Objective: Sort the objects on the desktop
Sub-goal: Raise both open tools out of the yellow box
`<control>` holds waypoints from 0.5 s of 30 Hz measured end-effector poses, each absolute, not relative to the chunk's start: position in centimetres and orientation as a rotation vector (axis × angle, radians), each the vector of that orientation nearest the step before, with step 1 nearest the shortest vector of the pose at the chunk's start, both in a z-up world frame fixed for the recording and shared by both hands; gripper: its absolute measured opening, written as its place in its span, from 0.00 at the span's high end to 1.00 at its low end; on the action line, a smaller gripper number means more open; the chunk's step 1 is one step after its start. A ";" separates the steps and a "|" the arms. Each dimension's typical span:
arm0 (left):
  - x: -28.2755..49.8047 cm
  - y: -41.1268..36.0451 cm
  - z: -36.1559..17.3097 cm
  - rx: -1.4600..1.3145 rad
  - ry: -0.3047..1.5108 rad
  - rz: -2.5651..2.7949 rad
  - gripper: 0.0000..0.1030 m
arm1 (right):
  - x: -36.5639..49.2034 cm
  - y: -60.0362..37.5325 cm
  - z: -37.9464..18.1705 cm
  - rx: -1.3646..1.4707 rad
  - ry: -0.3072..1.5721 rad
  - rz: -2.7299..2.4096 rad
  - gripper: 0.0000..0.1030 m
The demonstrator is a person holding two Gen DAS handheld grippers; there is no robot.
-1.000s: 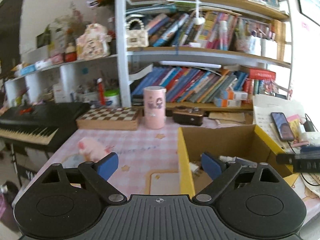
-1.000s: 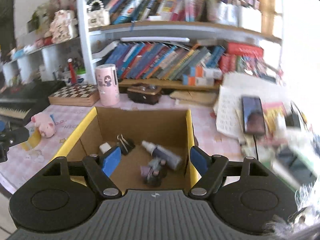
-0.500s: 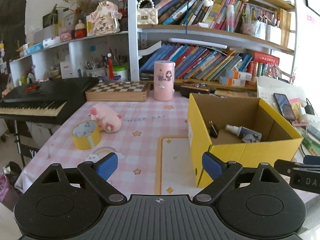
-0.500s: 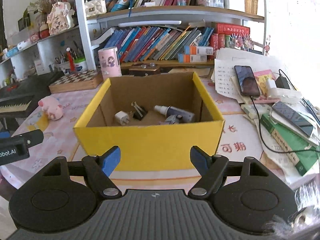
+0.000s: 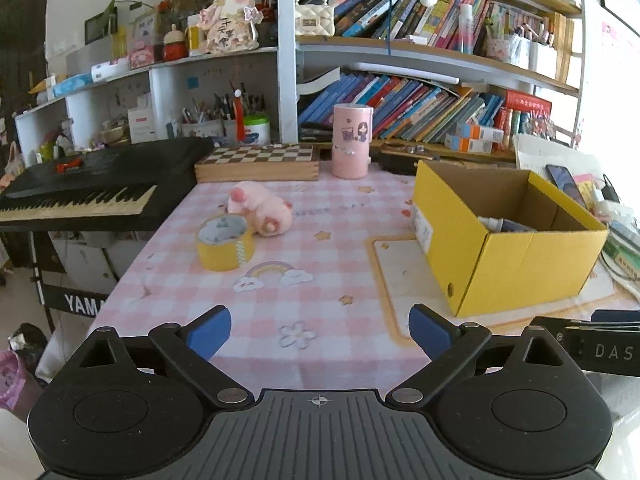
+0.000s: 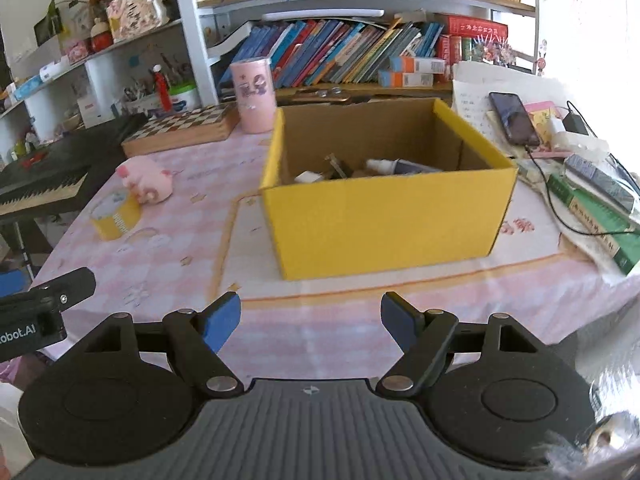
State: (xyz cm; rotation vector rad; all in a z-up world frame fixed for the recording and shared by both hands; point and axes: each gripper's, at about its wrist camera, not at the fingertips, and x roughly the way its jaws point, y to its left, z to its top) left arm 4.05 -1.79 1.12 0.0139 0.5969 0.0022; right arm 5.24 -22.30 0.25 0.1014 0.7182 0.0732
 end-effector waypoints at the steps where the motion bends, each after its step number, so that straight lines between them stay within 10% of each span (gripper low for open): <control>1: 3.8 -1.4 1.1 0.022 0.599 -0.004 0.05 | 4.9 -21.7 0.2 0.103 0.718 0.071 0.25; 15: 1.3 4.5 0.9 0.052 0.603 -0.005 0.04 | 2.3 -14.5 -0.1 0.105 0.713 0.114 0.25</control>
